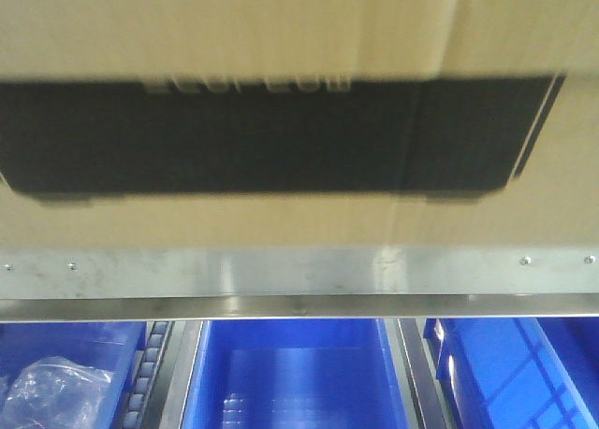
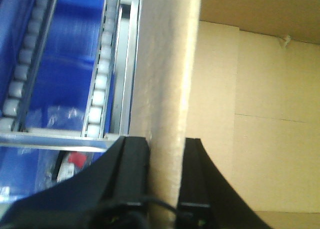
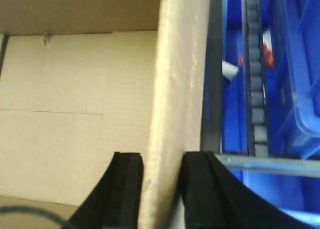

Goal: Grab box from left shelf to table start
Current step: 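Lift the box with both grippers and pull it toward the robot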

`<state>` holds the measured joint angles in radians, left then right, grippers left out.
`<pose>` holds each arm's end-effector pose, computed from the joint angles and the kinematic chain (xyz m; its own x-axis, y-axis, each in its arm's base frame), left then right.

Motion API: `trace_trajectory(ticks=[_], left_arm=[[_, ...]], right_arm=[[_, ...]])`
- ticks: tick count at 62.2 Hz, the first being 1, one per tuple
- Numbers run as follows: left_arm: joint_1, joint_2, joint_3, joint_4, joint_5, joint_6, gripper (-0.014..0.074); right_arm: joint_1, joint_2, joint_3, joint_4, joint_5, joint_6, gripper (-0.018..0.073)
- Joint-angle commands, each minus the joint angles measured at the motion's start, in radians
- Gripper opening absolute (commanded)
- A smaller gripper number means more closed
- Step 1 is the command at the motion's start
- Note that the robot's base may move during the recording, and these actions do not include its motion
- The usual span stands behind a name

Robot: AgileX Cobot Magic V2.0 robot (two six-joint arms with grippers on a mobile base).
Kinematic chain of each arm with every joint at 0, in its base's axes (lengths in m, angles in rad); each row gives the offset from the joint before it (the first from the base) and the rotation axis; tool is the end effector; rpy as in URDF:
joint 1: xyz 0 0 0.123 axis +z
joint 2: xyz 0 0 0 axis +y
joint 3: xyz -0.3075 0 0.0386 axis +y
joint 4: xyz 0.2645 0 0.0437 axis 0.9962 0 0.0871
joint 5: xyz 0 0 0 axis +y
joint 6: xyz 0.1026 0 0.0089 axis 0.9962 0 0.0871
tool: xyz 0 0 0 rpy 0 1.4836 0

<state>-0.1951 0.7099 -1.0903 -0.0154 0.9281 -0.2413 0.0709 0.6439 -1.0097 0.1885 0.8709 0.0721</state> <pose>0.1111 -0.0233 0.4457 -0.4731 -0.1592 -0.8665 0.0902 0.9696 -0.2274 0.1008 0.0220 0.4333 -0.4282 0.1612 -0.8892 -0.1209 0.9649 0.2331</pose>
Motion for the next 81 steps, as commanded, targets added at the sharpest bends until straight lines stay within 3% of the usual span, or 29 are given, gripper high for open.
trace_trajectory(ticks=[1,31,81], left_arm=[[0.002,-0.057,-0.038,0.073,-0.171,-0.028,-0.0102],[0.002,-0.190,-0.038,0.073,-0.148,-0.026,-0.0102],[0.002,-0.222,-0.038,0.073,-0.148,-0.009,-0.0102]], right_arm=[[-0.014,-0.057,-0.030,-0.099,-0.116,-0.007,0.0056],[-0.014,-0.155,-0.032,-0.099,-0.104,-0.007,0.0056],[-0.014,-0.231,-0.034,-0.099,-0.101,-0.007,0.0056]])
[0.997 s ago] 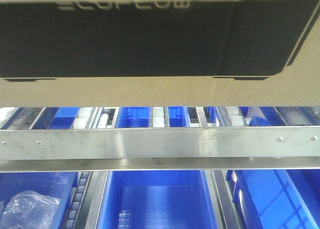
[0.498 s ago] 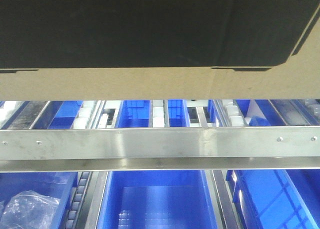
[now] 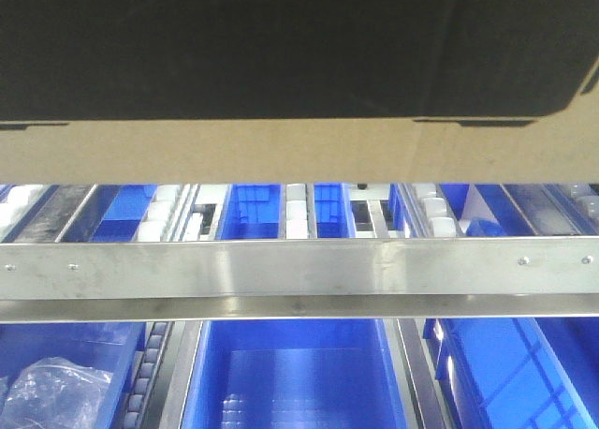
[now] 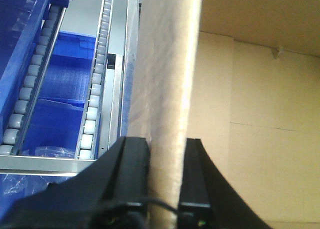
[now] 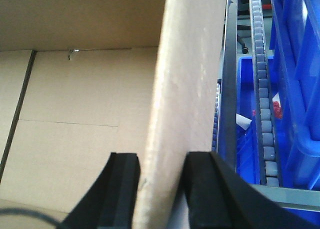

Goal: Grab box from left shelf to table start
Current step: 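Lift the box with both grippers and pull it toward the robot, then hold the raised box in both grippers while turning away from shelf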

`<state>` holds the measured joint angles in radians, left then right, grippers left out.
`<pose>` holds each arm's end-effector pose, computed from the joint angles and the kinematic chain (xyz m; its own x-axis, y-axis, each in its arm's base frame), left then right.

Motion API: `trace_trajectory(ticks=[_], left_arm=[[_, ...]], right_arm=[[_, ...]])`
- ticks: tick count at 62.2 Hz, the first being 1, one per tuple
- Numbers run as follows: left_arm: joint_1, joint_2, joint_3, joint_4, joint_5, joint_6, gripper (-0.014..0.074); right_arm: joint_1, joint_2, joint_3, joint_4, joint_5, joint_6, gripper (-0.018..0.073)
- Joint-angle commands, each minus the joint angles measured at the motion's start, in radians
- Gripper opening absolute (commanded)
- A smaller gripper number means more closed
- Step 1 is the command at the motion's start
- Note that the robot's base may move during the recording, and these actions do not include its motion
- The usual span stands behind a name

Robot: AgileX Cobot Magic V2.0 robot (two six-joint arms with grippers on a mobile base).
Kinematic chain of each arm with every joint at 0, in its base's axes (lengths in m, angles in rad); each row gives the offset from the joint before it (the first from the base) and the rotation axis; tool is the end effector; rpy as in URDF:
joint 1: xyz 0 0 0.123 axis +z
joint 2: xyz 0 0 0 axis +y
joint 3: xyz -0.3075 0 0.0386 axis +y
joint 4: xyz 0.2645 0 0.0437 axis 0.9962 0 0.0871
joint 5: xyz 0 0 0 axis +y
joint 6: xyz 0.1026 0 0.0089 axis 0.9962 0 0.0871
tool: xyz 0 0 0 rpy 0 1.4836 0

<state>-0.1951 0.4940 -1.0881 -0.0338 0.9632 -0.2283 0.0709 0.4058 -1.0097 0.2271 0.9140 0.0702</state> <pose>0.0398 -0.0108 0.4584 -0.3182 -0.1868 -0.9294 0.1464 0.9589 -0.2429 0.0233 0.0201 0.4448 -0.2545 0.1879 -0.9486 -0.1948 0.9509 0.2406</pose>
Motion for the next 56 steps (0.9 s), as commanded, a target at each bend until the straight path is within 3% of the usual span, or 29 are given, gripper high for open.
trace_trajectory(ticks=[1,8,21,56], left_arm=[[0.002,-0.006,-0.040,0.091,-0.183,-0.006,-0.0102],[0.002,-0.028,-0.040,0.091,-0.187,0.055,-0.0102],[0.002,-0.080,-0.040,0.112,-0.211,0.055,-0.0102],[0.002,-0.082,-0.040,0.129,-0.211,0.055,-0.0102]], right_arm=[[-0.014,0.008,-0.034,-0.137,-0.145,-0.005,0.0056],[-0.014,0.008,-0.034,-0.137,-0.174,-0.005,0.0056],[-0.014,0.008,-0.034,-0.137,-0.232,-0.005,0.0056],[-0.014,0.008,-0.033,-0.137,-0.219,-0.005,0.0056]])
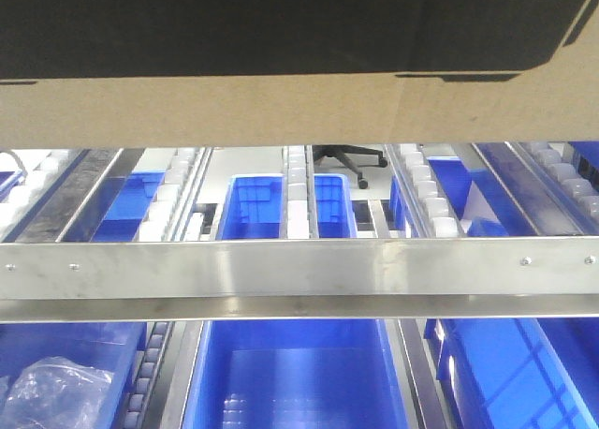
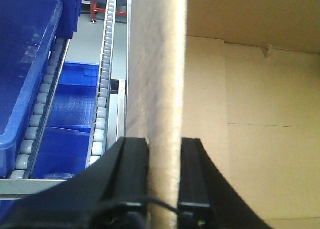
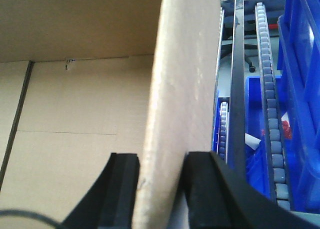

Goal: Grab box from left shelf to table start
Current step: 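Hold the raised box in both grippers while turning away from shelf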

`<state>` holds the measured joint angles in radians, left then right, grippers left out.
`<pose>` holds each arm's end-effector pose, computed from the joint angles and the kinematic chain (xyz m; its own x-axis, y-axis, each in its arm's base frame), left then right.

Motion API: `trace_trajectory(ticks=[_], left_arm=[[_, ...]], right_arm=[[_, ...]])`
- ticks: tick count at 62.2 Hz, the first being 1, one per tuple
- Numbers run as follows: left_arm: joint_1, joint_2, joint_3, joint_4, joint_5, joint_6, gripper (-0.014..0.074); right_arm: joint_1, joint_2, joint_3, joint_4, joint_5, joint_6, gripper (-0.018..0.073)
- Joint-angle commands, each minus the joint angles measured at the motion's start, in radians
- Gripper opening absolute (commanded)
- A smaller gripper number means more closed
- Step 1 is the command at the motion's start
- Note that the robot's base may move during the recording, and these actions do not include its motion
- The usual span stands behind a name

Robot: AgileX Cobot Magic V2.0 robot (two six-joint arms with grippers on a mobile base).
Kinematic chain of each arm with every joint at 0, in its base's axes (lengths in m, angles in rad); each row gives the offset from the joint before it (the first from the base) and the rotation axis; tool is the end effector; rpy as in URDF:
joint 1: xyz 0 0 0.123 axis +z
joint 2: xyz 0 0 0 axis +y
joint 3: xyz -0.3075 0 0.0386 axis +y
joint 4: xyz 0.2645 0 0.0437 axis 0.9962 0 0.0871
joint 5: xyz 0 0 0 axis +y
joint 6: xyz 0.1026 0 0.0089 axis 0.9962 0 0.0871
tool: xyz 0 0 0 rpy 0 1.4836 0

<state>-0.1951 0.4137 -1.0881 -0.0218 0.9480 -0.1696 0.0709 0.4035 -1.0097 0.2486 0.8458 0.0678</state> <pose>0.0138 -0.0046 0.4621 -0.2169 -0.1419 -0.9658 0.1745 0.9678 -0.1814 0.0237 0.0207 0.4520 -0.1909 0.2155 -0.9577 -0.2131 0.9433 0.2547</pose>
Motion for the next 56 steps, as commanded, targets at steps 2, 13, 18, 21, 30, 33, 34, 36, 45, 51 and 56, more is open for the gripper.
trace_trajectory(ticks=[2,13,18,21,30,33,34,36,45,51,56], left_arm=[[0.002,-0.002,-0.040,0.117,-0.196,-0.004,-0.0102],[0.002,-0.002,-0.040,0.117,-0.196,-0.004,-0.0102],[0.002,-0.002,-0.040,0.117,-0.196,-0.004,-0.0102],[0.002,-0.002,-0.040,0.117,-0.196,-0.004,-0.0102],[0.002,-0.002,-0.040,0.115,-0.196,-0.004,-0.0102],[0.002,-0.002,-0.040,0.115,-0.196,-0.004,-0.0102],[0.002,-0.002,-0.040,0.115,-0.196,-0.004,-0.0102],[0.002,-0.002,-0.040,0.115,-0.196,-0.004,-0.0102],[0.002,-0.002,-0.040,0.115,-0.196,-0.004,-0.0102],[0.002,-0.002,-0.040,0.115,-0.196,-0.004,-0.0102],[0.002,-0.002,-0.040,0.115,-0.196,-0.004,-0.0102]], right_arm=[[-0.014,0.010,-0.033,-0.159,-0.151,-0.002,0.0056],[-0.014,0.010,-0.033,-0.159,-0.151,-0.002,0.0056],[-0.014,0.010,-0.033,-0.159,-0.151,-0.002,0.0056],[-0.014,0.010,-0.033,-0.159,-0.151,-0.002,0.0056],[-0.014,0.010,-0.033,-0.159,-0.151,-0.002,0.0056],[-0.014,0.010,-0.033,-0.159,-0.151,-0.002,0.0056],[-0.014,0.010,-0.033,-0.159,-0.151,-0.002,0.0056],[-0.014,0.010,-0.033,-0.159,-0.151,-0.002,0.0056],[-0.014,0.010,-0.033,-0.159,-0.151,-0.002,0.0056],[-0.014,0.010,-0.033,-0.159,-0.151,-0.002,0.0056],[-0.014,0.010,-0.033,-0.159,-0.151,-0.002,0.0056]])
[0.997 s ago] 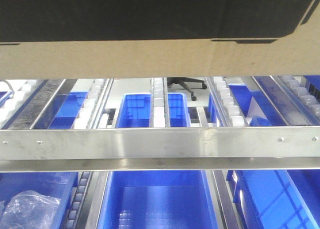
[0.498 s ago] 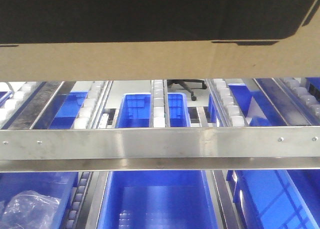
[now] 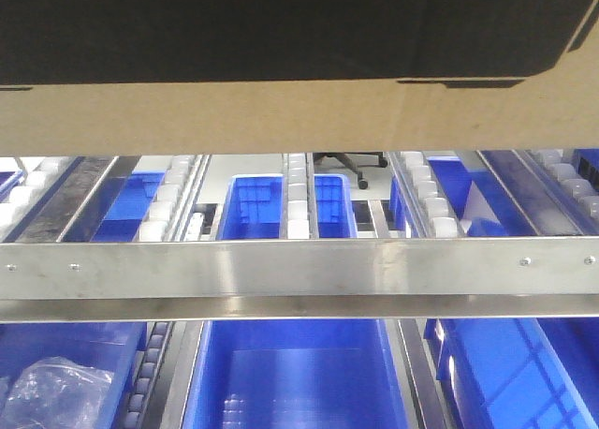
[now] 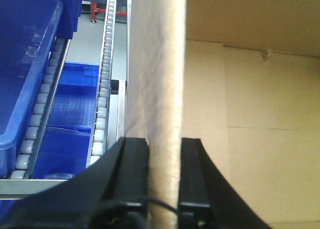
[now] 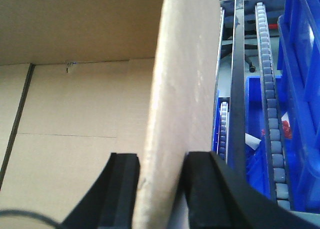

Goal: Grab box from left shelf to table start
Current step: 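Hold the raised box in both grippers while turning away from shelf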

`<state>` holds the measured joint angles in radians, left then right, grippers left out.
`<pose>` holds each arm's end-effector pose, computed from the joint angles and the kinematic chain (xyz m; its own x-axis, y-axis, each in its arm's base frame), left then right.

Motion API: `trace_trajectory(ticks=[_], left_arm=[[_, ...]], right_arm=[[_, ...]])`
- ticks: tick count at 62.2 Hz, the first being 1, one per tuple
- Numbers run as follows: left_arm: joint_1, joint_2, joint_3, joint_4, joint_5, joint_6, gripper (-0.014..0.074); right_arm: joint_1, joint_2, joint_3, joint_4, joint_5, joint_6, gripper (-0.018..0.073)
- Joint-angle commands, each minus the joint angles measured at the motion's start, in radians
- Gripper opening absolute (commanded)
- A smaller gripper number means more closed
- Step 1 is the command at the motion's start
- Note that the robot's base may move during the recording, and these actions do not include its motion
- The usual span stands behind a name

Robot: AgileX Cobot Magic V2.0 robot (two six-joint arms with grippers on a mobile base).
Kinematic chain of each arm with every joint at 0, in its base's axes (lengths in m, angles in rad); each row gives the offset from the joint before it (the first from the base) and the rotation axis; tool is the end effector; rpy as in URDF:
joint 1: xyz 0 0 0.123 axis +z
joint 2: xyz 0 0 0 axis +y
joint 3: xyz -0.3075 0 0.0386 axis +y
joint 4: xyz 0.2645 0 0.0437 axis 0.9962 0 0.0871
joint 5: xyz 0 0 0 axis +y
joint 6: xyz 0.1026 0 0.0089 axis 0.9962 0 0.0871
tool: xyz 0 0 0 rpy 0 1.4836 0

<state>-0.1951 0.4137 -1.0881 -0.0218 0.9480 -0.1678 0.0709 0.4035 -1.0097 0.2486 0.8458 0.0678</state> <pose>0.0138 -0.0046 0.4621 -0.2166 -0.1402 -0.9661 0.1749 0.9681 -0.1797 0.0237 0.0207 0.4520 -0.1909 0.2155 -0.9577 -0.2131 0.9433 0.2547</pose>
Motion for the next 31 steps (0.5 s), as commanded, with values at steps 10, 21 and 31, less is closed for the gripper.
trace_trajectory(ticks=[10,21,31], left_arm=[[0.002,-0.002,-0.040,0.115,-0.196,-0.006,-0.0102],[0.002,-0.002,-0.040,0.115,-0.196,-0.006,-0.0102],[0.002,-0.002,-0.040,0.115,-0.196,-0.006,-0.0102]], right_arm=[[-0.014,0.010,-0.033,-0.159,-0.151,-0.002,0.0056],[-0.014,0.010,-0.033,-0.159,-0.151,-0.002,0.0056],[-0.014,0.010,-0.033,-0.159,-0.151,-0.002,0.0056]])
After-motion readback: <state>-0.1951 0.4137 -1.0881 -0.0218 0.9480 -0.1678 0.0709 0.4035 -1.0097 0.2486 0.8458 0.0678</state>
